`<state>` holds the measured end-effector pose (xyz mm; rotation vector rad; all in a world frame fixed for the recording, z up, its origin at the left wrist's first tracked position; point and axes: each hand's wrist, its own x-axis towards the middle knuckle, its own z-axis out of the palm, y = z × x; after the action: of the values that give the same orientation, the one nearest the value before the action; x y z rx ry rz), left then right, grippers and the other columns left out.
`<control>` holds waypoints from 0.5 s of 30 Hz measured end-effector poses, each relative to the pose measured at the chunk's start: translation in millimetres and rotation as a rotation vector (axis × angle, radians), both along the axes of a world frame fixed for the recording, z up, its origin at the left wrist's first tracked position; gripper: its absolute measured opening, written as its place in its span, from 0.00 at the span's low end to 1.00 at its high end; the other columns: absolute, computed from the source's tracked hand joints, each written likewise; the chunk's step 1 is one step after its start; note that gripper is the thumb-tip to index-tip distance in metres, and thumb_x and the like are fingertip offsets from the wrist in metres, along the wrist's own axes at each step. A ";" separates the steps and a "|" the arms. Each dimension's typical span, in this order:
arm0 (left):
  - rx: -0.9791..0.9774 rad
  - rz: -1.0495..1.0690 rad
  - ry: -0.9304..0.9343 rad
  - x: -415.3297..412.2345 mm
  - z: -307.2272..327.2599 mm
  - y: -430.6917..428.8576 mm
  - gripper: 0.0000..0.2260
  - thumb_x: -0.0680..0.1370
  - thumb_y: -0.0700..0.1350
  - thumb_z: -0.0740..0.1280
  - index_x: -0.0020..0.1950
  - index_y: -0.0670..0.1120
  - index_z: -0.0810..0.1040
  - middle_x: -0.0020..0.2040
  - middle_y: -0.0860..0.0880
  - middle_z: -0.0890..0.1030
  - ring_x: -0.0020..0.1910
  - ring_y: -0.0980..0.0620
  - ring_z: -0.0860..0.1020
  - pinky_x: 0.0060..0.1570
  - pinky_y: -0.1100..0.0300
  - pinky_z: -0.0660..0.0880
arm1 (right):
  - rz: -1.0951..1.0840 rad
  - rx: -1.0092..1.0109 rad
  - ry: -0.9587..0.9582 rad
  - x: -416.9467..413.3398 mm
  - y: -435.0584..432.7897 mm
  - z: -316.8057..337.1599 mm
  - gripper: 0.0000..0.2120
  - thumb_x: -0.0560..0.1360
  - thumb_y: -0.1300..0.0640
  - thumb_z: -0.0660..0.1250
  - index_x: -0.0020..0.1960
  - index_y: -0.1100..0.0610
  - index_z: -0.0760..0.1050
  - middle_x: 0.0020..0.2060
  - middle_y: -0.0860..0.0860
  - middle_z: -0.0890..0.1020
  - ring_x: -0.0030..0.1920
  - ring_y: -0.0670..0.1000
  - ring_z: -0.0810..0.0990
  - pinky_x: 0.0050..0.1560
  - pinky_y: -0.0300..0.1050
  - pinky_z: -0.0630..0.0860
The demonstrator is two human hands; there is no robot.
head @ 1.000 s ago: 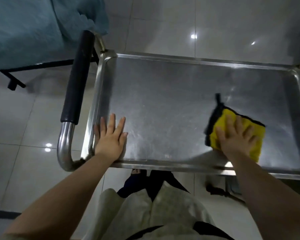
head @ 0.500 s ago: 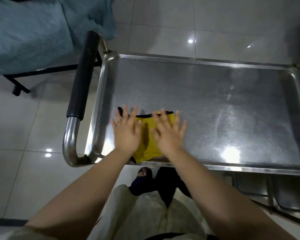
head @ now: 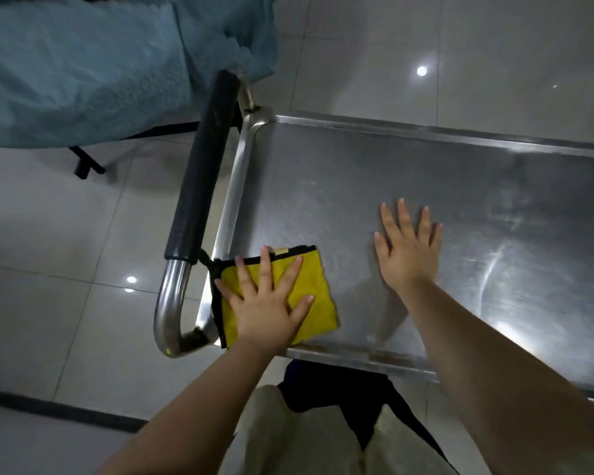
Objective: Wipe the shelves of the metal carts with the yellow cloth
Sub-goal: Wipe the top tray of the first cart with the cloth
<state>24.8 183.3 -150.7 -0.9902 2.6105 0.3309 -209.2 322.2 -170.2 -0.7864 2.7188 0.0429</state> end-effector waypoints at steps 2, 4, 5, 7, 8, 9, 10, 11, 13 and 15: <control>-0.012 -0.003 0.019 -35.9 0.8 -21.7 0.31 0.76 0.74 0.43 0.76 0.69 0.38 0.80 0.50 0.34 0.75 0.32 0.33 0.64 0.23 0.35 | 0.001 -0.008 0.002 -1.4 -3.1 -2.6 0.28 0.80 0.38 0.38 0.79 0.40 0.43 0.80 0.45 0.47 0.79 0.61 0.41 0.76 0.64 0.41; -0.039 -0.015 0.055 -90.5 -2.6 -52.4 0.31 0.76 0.74 0.42 0.76 0.69 0.38 0.80 0.50 0.35 0.76 0.32 0.34 0.63 0.22 0.35 | 0.005 -0.001 0.005 -5.6 -5.6 -5.5 0.28 0.80 0.39 0.37 0.80 0.41 0.43 0.80 0.46 0.48 0.79 0.61 0.42 0.75 0.64 0.42; -0.045 -0.031 0.068 -120.5 -6.1 -71.7 0.31 0.75 0.74 0.42 0.76 0.69 0.38 0.80 0.50 0.36 0.76 0.33 0.35 0.63 0.22 0.36 | 0.007 0.001 0.009 -7.5 -6.5 -7.4 0.28 0.80 0.39 0.37 0.80 0.41 0.43 0.80 0.46 0.48 0.78 0.62 0.42 0.75 0.64 0.41; -0.056 -0.084 0.073 -178.0 -8.0 -112.3 0.31 0.75 0.74 0.42 0.76 0.70 0.39 0.81 0.50 0.38 0.77 0.33 0.37 0.64 0.22 0.36 | 0.005 -0.021 0.024 -8.1 -7.5 -10.0 0.29 0.80 0.39 0.38 0.80 0.42 0.44 0.80 0.46 0.49 0.78 0.62 0.43 0.75 0.64 0.40; -0.054 -0.112 0.069 -203.7 -7.5 -130.6 0.31 0.75 0.74 0.42 0.76 0.70 0.39 0.81 0.50 0.39 0.77 0.34 0.37 0.64 0.22 0.36 | 0.003 -0.032 0.029 -8.3 -8.1 -11.5 0.29 0.80 0.39 0.39 0.80 0.42 0.45 0.80 0.47 0.49 0.78 0.62 0.43 0.75 0.64 0.40; -0.049 -0.137 0.059 -224.9 -6.2 -145.0 0.31 0.75 0.74 0.42 0.76 0.70 0.39 0.81 0.50 0.38 0.77 0.34 0.37 0.64 0.22 0.36 | 0.004 -0.037 0.032 -8.3 -8.4 -13.1 0.29 0.80 0.39 0.39 0.80 0.42 0.46 0.80 0.47 0.49 0.79 0.63 0.44 0.76 0.64 0.41; -0.049 -0.155 0.045 -240.2 -4.9 -154.7 0.31 0.75 0.74 0.42 0.76 0.70 0.39 0.81 0.49 0.38 0.77 0.34 0.37 0.64 0.22 0.36 | 0.004 -0.039 0.036 -7.9 -8.3 -14.5 0.29 0.80 0.39 0.40 0.80 0.42 0.46 0.80 0.47 0.50 0.79 0.63 0.44 0.76 0.64 0.41; -0.055 -0.165 0.036 -249.2 -5.1 -159.9 0.31 0.75 0.74 0.43 0.76 0.70 0.39 0.81 0.49 0.38 0.77 0.34 0.37 0.64 0.22 0.37 | 0.003 -0.041 0.041 -7.8 -8.0 -15.3 0.28 0.80 0.39 0.40 0.80 0.42 0.46 0.80 0.47 0.50 0.79 0.63 0.44 0.76 0.65 0.42; -0.049 -0.161 0.046 -238.9 -4.9 -153.9 0.30 0.76 0.73 0.42 0.77 0.68 0.40 0.81 0.49 0.39 0.77 0.34 0.38 0.65 0.22 0.38 | 0.007 -0.041 0.044 -8.4 -6.3 -16.3 0.28 0.80 0.39 0.41 0.79 0.41 0.44 0.80 0.47 0.50 0.79 0.62 0.44 0.76 0.65 0.43; -0.035 -0.158 0.082 -193.0 -6.9 -122.0 0.30 0.77 0.72 0.42 0.77 0.67 0.41 0.81 0.49 0.40 0.77 0.34 0.39 0.65 0.23 0.39 | 0.010 -0.035 0.043 -8.6 -4.7 -15.7 0.28 0.80 0.38 0.40 0.79 0.40 0.42 0.80 0.46 0.48 0.79 0.62 0.42 0.76 0.64 0.42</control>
<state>-168.1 61.4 -157.6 -0.7907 2.7567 0.2933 -217.8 317.6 -185.9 -0.8177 2.7631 0.0147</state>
